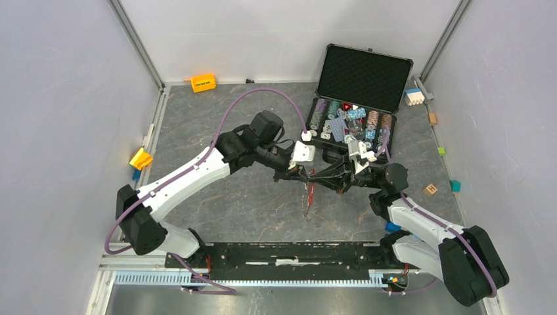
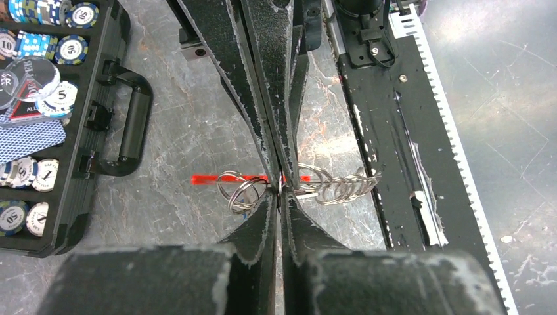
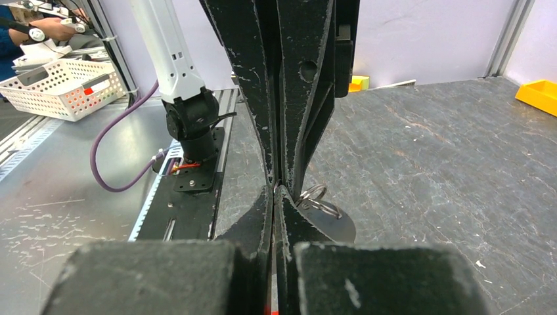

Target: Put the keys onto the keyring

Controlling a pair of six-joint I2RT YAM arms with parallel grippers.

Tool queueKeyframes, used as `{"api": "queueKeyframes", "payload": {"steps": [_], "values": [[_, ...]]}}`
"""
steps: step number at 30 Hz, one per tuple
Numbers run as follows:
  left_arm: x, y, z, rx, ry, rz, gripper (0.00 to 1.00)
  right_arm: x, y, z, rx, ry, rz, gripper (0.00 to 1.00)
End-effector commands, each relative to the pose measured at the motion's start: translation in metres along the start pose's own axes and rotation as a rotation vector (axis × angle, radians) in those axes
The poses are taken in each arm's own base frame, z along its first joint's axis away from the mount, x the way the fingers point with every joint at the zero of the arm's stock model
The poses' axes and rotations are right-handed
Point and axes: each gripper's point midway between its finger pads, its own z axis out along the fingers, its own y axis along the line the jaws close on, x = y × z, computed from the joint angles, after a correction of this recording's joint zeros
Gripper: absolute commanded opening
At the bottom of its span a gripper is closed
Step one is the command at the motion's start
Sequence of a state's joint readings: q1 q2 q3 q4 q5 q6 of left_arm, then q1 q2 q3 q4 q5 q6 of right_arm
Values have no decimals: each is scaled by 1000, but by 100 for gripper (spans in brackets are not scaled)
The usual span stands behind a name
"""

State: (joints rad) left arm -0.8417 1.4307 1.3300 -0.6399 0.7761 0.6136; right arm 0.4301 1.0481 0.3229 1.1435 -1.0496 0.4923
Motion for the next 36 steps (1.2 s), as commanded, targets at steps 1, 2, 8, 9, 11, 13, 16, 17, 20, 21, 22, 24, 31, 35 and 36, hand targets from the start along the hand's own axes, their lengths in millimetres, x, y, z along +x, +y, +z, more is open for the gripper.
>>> {"api": "queueKeyframes", "payload": {"steps": [1,2,8,9,11,13,16,17,20,21,22,24,31,35,36], "values": [[-8,0,1,3,-28,0,2,-16,-3,1,17,-43,-76,0],[-7,1,-1,-5,-22,-1,2,-16,-5,1,23,-44,-81,0],[-9,8,-17,-65,70,-28,2,-8,-18,-3,78,-7,-109,0],[-6,10,-19,-76,102,-48,2,-6,-19,-3,81,-1,-113,0],[-3,13,-24,-101,163,-76,2,-5,-22,-3,88,7,-118,4],[0,16,-28,-130,235,-86,2,-3,-24,-4,93,17,-114,10],[10,17,-31,-157,335,-122,2,0,-26,-4,100,26,-111,18],[12,16,-31,-155,362,-135,2,-1,-26,-4,101,25,-112,19],[14,15,-32,-155,409,-178,2,-1,-25,-4,99,25,-114,20],[14,16,-33,-164,419,-187,2,0,-25,-4,97,26,-113,21],[13,16,-33,-167,427,-192,2,-1,-24,-4,92,25,-115,21],[12,17,-33,-175,439,-206,2,-1,-21,-4,82,23,-113,23],[10,21,-28,-223,475,-234,2,-2,-16,-3,62,17,-121,27],[9,19,-30,-222,510,-227,2,-1,-12,-1,38,16,-119,28],[9,16,-30,-207,518,-213,2,-2,-10,0,30,15,-119,28]]}}
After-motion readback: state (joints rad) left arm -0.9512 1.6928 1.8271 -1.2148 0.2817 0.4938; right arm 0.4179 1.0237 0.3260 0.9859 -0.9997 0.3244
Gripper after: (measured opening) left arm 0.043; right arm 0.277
